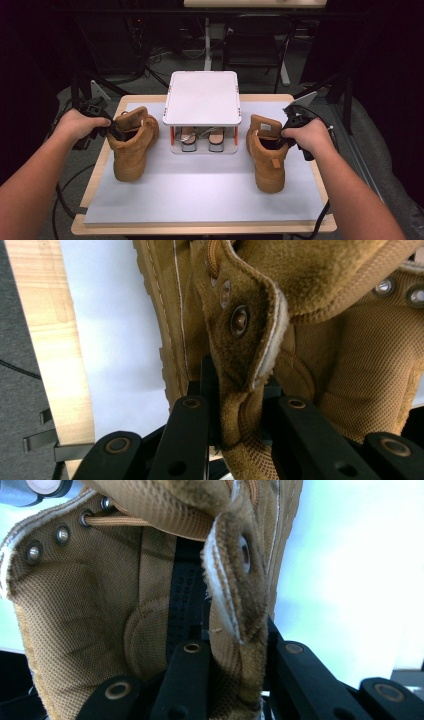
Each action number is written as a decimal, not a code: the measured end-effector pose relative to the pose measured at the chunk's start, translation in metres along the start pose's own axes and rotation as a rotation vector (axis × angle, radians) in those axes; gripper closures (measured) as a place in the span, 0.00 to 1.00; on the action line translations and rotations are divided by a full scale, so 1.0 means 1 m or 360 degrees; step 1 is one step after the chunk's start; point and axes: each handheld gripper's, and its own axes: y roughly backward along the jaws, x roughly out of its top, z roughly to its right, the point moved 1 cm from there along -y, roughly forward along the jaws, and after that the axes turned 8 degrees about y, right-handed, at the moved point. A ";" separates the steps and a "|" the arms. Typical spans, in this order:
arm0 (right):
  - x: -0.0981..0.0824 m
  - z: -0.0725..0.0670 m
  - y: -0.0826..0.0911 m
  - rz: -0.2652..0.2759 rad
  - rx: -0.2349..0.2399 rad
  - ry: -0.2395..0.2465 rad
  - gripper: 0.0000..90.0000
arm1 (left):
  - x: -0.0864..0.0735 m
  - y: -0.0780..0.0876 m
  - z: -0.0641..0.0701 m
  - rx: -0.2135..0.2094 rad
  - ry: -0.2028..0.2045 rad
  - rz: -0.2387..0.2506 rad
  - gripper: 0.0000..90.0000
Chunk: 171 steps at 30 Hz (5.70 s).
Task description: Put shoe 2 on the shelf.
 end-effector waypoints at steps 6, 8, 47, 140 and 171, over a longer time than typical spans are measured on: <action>0.000 -0.006 0.016 0.0009 -0.0044 0.0009 0.91 | -0.001 0.010 0.002 0.0015 0.0002 0.0018 0.90; 0.000 -0.007 0.021 0.0011 -0.0048 0.0009 0.91 | -0.001 0.014 0.002 0.0017 0.0000 0.0018 0.90; -0.006 -0.020 0.103 0.0237 -0.0040 -0.0019 0.91 | -0.005 0.091 0.026 -0.0030 -0.0013 0.0169 0.90; 0.088 -0.145 0.118 0.0602 0.0119 -0.0030 0.91 | 0.045 0.096 0.182 -0.0236 -0.0065 0.0396 0.90; 0.119 -0.145 0.089 0.0685 0.0121 -0.0082 0.91 | 0.070 0.057 0.175 -0.0329 0.0033 0.0543 0.89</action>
